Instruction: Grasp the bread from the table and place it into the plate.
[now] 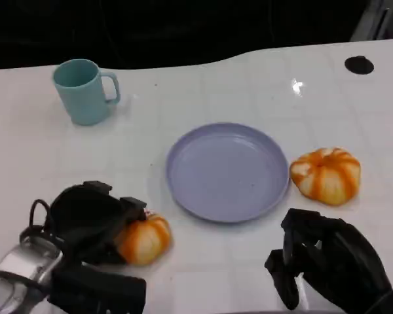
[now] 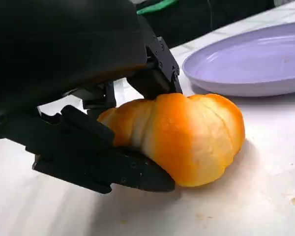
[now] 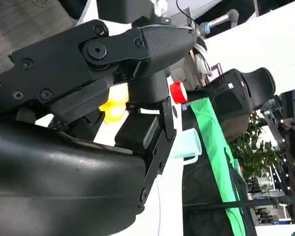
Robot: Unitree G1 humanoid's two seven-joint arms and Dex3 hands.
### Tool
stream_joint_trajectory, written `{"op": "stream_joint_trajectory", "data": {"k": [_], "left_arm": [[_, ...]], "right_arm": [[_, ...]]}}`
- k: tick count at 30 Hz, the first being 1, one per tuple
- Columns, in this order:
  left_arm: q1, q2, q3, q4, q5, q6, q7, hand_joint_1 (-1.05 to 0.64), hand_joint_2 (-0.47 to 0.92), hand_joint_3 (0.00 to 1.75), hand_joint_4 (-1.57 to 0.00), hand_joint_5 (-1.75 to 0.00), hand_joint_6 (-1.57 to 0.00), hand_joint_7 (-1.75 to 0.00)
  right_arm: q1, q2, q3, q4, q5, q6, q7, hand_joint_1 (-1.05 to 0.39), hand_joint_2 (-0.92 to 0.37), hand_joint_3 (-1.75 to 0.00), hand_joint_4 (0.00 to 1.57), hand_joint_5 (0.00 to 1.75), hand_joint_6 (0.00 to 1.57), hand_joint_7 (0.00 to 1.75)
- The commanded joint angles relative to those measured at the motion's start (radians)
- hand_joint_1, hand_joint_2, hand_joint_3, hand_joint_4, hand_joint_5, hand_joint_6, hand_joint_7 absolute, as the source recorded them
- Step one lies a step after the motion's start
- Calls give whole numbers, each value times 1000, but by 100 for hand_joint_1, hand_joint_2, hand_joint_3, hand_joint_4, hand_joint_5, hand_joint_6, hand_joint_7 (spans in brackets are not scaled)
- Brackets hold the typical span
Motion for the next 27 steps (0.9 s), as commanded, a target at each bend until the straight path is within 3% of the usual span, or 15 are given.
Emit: {"op": "stream_joint_trajectory", "data": {"k": [1, 3, 6, 10, 15, 19, 27], "left_arm": [[35, 53, 58, -144, -16, 99, -128, -28, 92, 38, -75, -175, -77, -127], [52, 59, 87, -199, -28, 131, -158, -24, 92, 39, -78, -175, -68, -159], [80, 54, 140, -243, -75, 127, -127, -20, 87, 44, -80, -175, -65, -172], [103, 15, 182, -262, -113, 108, -40, -19, 76, 66, -83, -175, -65, -175], [83, -39, 186, -218, -120, 55, 101, -20, 54, 112, -90, -175, -70, -173], [55, -69, 183, -185, -121, 21, 159, -18, 49, 122, -92, -175, -72, -173], [-47, -108, 159, -113, -119, -11, 178, -18, 45, 119, -88, -175, -66, -174]], "right_arm": [[2, -10, -9, -9, 8, 2, -4, -95, -92, -33, 119, 165, 104, 150], [2, -11, -9, -10, 5, 1, -6, -95, -92, -34, 119, 165, 103, 150], [2, -12, -10, -9, 8, 3, -2, -95, -92, -34, 119, 165, 103, 150], [2, -13, -10, -15, 8, 11, -8, -95, -92, -34, 119, 165, 103, 150], [-2, -13, -11, -5, 9, 7, -1, -95, -92, -33, 119, 166, 104, 149], [6, -10, -7, -6, 0, 0, -5, -96, -92, -33, 119, 166, 105, 150], [5, -10, -11, 8, 5, -8, 8, -96, -92, -33, 120, 163, 105, 148]]}}
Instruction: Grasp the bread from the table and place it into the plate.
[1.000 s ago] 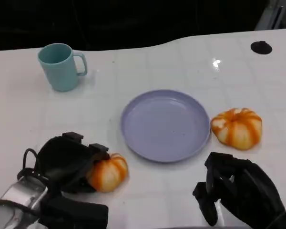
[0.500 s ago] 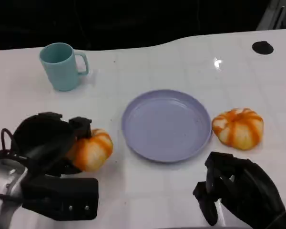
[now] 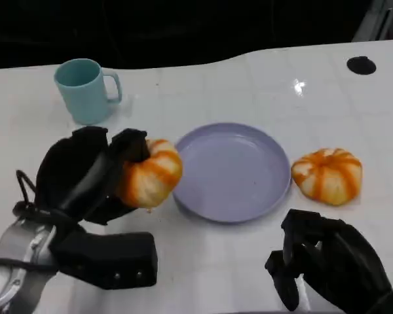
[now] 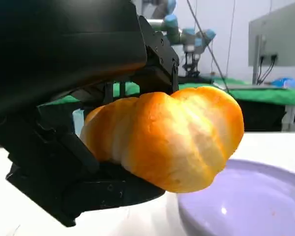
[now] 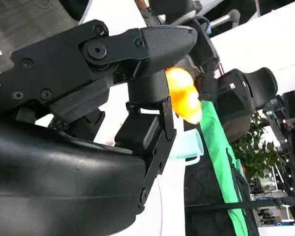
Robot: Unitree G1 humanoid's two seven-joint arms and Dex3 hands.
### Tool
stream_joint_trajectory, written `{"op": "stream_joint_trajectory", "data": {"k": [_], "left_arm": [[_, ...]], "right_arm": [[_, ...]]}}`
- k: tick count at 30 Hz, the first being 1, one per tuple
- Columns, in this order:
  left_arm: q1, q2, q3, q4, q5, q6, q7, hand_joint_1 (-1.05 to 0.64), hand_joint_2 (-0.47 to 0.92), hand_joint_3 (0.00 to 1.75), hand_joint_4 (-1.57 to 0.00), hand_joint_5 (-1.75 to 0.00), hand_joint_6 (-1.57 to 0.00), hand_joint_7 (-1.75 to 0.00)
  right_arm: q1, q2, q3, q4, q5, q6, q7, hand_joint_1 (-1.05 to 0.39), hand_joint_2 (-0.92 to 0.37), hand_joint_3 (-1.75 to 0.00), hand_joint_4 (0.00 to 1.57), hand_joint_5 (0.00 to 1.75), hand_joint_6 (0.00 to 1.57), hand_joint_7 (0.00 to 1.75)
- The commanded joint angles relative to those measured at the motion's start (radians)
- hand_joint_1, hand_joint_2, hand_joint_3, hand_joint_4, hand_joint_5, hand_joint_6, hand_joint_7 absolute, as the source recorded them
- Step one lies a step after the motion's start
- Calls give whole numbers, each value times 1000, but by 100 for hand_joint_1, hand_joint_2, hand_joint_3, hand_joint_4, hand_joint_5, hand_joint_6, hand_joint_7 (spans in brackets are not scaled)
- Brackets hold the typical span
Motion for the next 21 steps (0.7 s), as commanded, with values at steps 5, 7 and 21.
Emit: {"op": "stream_joint_trajectory", "data": {"k": [5, 7, 21], "left_arm": [[-175, -49, -54, 159, -2, -50, 10, -20, 43, 124, -91, -175, -74, -169], [-217, -63, -71, 205, -2, -71, 16, -20, 39, 123, -91, -175, -74, -168], [-453, -201, -181, 588, -13, -169, 57, -24, 44, 108, -94, -175, -73, -175]], "right_arm": [[-4, -12, -13, 16, 5, -11, 2, -96, -92, -32, 120, 164, 104, 147], [-5, -12, -13, 18, 4, -13, 3, -96, -92, -32, 119, 165, 104, 147], [-6, -17, -9, 29, 5, -19, 22, -96, -92, -33, 121, 162, 105, 146]]}}
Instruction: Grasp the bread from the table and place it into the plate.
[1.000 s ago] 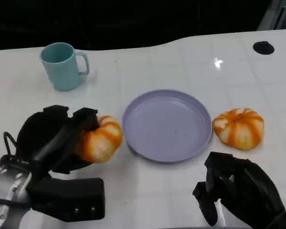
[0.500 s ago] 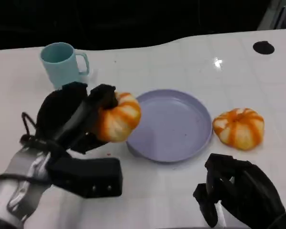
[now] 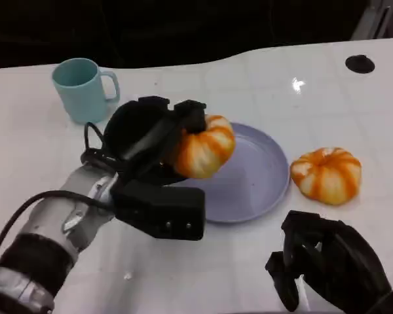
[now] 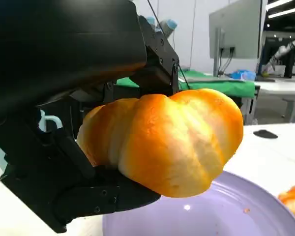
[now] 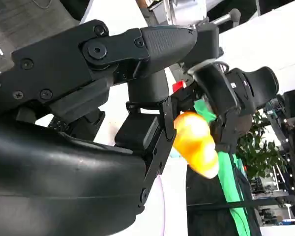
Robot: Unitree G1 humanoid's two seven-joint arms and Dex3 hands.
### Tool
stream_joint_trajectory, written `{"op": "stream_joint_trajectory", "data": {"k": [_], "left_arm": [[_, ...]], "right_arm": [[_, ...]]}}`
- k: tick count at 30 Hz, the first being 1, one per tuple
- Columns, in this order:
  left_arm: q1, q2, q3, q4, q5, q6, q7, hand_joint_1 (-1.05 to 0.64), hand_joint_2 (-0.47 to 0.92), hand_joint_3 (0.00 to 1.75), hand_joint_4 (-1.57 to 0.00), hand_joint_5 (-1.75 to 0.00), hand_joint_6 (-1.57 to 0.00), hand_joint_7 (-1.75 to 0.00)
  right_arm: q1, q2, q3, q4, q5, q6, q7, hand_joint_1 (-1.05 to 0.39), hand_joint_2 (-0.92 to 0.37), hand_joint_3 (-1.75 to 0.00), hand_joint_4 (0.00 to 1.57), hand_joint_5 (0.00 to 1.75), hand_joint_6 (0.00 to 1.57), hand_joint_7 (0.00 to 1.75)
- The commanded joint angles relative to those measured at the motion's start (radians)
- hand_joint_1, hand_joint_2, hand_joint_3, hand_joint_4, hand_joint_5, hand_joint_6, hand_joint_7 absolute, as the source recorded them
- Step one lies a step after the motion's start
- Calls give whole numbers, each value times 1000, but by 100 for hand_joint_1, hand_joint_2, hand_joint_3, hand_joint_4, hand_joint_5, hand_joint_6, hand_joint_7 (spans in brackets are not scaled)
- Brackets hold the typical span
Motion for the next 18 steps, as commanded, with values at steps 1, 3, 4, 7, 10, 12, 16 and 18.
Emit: {"op": "stream_joint_trajectory", "data": {"k": [1, 3, 4, 7, 10, 12, 16, 18], "left_arm": [[-73, -35, -21, 107, -17, -40, 22, -25, 45, 109, -93, -175, -73, -175], [-99, -56, -24, 159, -33, -51, 3, -25, 47, 112, -93, -175, -73, -175], [-109, -64, -23, 173, -44, -50, -19, -24, 49, 113, -92, -175, -72, -175], [-122, -78, -17, 194, -77, -50, -65, -21, 51, 113, -83, -175, -71, -162], [-131, -86, -25, 216, -85, -49, -89, -22, 65, 75, -73, -158, -82, -80], [-138, -80, -48, 212, -63, -27, -114, -29, 83, 38, -63, -133, -80, -29], [-152, -75, -102, 187, 0, 76, -173, -44, 92, 25, -47, -56, -54, -2], [-154, -75, -124, 175, 27, 121, -191, -55, 92, 28, -40, -37, -42, 0]], "right_arm": [[3, -17, -6, -2, 7, 0, 10, -96, -92, -33, 121, 162, 105, 146], [7, -15, -3, -10, 3, 3, 4, -97, -92, -32, 121, 162, 106, 147], [8, -15, 0, -13, -1, 1, 2, -97, -92, -32, 121, 163, 106, 147], [13, -14, 5, -17, -11, -9, 0, -97, -92, -33, 121, 163, 105, 147], [20, -10, 4, -25, 0, 0, 1, -97, -92, -33, 121, 163, 104, 147], [24, -9, 3, -31, 7, 4, 2, -97, -92, -31, 121, 163, 105, 147], [31, -11, 3, -43, 8, 8, -1, -97, -92, -31, 121, 163, 106, 147], [33, -10, 2, -46, 7, 7, -3, -97, -92, -31, 122, 164, 106, 148]]}}
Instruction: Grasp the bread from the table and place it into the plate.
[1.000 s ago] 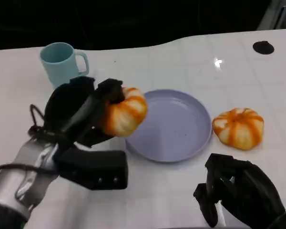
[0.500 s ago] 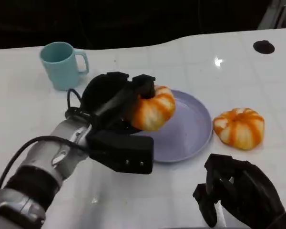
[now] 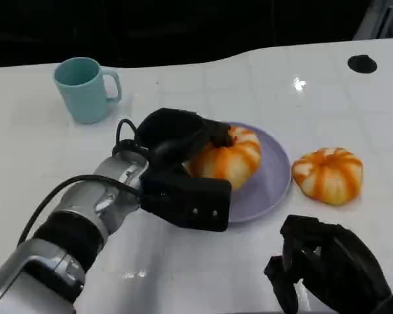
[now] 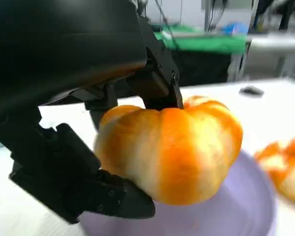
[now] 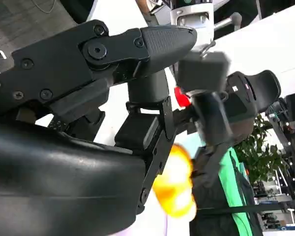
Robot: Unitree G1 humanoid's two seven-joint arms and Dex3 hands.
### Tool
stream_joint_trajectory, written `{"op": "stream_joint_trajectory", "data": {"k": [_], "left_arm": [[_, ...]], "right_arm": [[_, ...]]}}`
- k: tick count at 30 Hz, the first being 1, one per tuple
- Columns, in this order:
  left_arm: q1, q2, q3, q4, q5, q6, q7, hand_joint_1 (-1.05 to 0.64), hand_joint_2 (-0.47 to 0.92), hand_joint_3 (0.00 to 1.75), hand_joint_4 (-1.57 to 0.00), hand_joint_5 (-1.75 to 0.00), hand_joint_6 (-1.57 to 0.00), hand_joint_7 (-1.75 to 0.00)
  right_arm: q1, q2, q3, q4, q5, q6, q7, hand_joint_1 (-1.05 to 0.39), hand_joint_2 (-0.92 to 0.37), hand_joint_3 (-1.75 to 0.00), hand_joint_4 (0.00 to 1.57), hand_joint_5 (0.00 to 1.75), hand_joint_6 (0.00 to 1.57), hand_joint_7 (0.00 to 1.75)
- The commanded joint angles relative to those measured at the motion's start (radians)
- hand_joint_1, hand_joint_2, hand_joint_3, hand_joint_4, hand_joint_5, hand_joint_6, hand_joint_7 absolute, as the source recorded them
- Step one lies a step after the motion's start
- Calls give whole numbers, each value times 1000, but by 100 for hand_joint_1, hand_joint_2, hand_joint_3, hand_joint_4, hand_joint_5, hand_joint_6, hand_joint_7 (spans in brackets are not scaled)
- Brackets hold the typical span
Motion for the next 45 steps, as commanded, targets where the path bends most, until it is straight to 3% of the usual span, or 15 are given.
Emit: {"op": "stream_joint_trajectory", "data": {"k": [1, 5, 10, 22, 24, 26, 27, 30, 34, 38, 45], "left_arm": [[-28, 17, -45, -30, 52, 92, -54, -58, 92, 29, -37, -33, -38, 0], [-22, 26, -74, -64, 79, 152, -98, -79, 92, 44, -18, -21, -25, 0], [-6, 46, -84, -112, 78, 183, -141, -87, 92, 53, -8, -19, -19, 0], [130, 128, 28, -303, -85, 73, -159, -76, 92, 44, -37, -36, -49, -11], [176, 131, 74, -331, -148, 23, -144, -72, 92, 39, -49, -46, -59, -14], [222, 126, 128, -341, -229, -52, -127, -69, 92, 34, -50, -79, -70, -19], [245, 119, 155, -347, -275, -81, -129, -67, 92, 31, -49, -97, -73, -25], [316, 86, 236, -390, -462, -118, -215, -60, 92, 23, -49, -147, -58, -92], [404, 54, 308, -484, -678, -107, -346, -52, 92, 24, -53, -172, -47, -146], [496, 43, 354, -602, -802, -61, -421, -58, 92, 29, -66, -174, -49, -171], [717, 41, 407, -874, -1049, 142, -550, -59, 92, 29, -81, -175, -61, -175]], "right_arm": [[10, -9, -5, -18, 6, -1, -7, -97, -92, -31, 122, 163, 106, 148], [11, -9, -7, -21, 11, 2, -7, -96, -92, -32, 121, 163, 105, 148], [6, -10, -8, -14, 10, -6, -2, -96, -92, -33, 121, 162, 104, 148], [13, -10, -7, -26, 7, -3, -9, -96, -92, -33, 120, 163, 104, 149], [15, -12, -7, -30, 12, 3, -7, -96, -92, -34, 120, 163, 104, 149], [18, -12, -7, -35, 16, 9, -7, -96, -92, -34, 120, 164, 104, 149], [19, -12, -7, -37, 16, 10, -8, -96, -92, -33, 120, 164, 104, 149], [20, -12, -7, -36, 12, 5, -8, -96, -92, -33, 120, 164, 104, 149], [19, -12, -7, -37, 13, 7, -9, -96, -92, -32, 119, 164, 103, 149], [18, -11, -9, -39, 16, 14, -12, -96, -92, -32, 119, 164, 103, 148], [17, -9, -6, -37, 10, 7, -10, -96, -92, -33, 119, 164, 104, 148]]}}
